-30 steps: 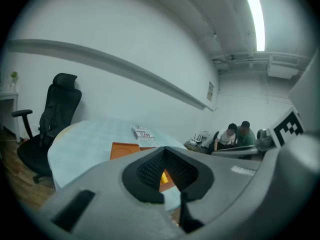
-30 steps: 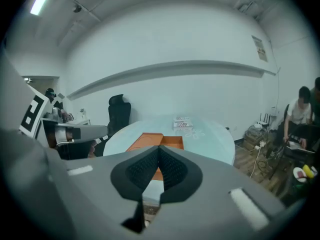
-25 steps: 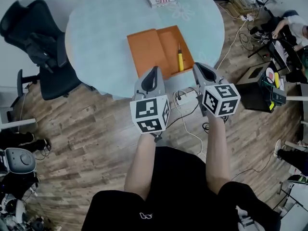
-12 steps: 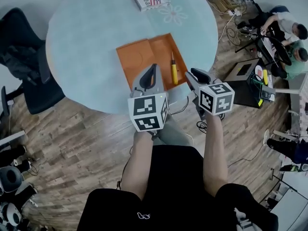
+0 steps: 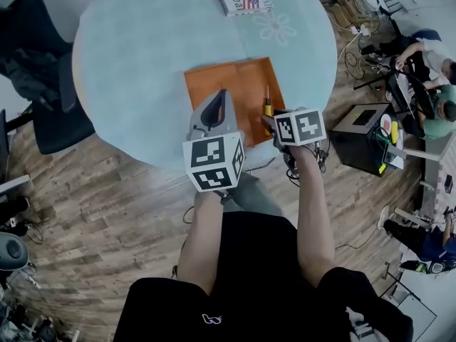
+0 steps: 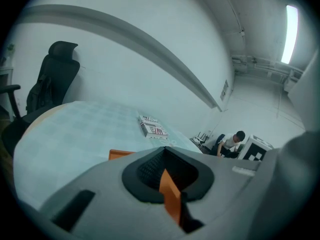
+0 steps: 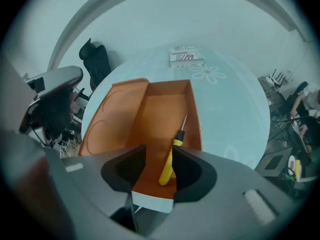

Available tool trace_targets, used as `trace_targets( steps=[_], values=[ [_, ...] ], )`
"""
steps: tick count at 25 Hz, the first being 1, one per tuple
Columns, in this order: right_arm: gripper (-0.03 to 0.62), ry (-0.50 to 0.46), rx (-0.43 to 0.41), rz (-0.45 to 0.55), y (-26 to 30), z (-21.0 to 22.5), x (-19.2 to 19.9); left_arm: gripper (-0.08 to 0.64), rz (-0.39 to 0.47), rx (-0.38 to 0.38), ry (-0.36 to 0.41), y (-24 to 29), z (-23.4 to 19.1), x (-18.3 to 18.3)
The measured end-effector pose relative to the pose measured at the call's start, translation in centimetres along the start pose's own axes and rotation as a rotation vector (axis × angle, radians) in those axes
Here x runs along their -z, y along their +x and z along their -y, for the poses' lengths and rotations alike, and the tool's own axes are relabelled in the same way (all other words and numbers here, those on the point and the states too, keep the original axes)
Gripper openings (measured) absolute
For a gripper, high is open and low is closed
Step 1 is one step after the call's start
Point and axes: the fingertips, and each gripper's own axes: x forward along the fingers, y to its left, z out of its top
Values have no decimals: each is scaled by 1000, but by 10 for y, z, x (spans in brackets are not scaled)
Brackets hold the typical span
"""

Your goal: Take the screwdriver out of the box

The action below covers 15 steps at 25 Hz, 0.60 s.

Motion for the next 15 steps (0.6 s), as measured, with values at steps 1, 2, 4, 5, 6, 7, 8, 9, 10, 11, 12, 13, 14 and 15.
trace_targets(
  steps=[1,2,4,5,6,7,8,9,10,11,12,13,14,15],
  values=[
    [178,1,3,-32,5,2,3,3,-3,-4,0,1,-2,1],
    [169,-1,14,-61,9,5,5,3,-4,-10,4,2,-4,1],
    [153,-5,43,-112,15,12,9,3,1,-23,14,4,-9,-3],
    [156,-4,53,-134,18,15,10,3,7,-32,11,5,-14,-6],
    [158,0,59,-153,21,18,10,3,13,-41,6,6,-20,-10],
    [158,4,63,-168,25,19,9,3,18,-50,-1,7,-25,-12],
    [158,9,67,-181,28,21,9,3,21,-59,-7,7,-30,-14],
    [158,13,70,-194,32,22,10,3,23,-67,-13,8,-35,-15],
    [149,15,73,-206,34,23,10,3,25,-72,-19,8,-38,-16],
    [150,14,78,-217,36,23,10,3,26,-77,-23,8,-42,-16],
    [149,11,86,-228,38,22,11,3,27,-80,-27,8,-45,-17],
    [149,9,94,-239,40,21,10,3,28,-82,-31,7,-48,-17],
    [147,9,106,-249,42,20,10,3,29,-84,-34,6,-50,-18],
    [147,8,121,-259,43,20,10,3,31,-86,-36,6,-52,-19]
  ],
)
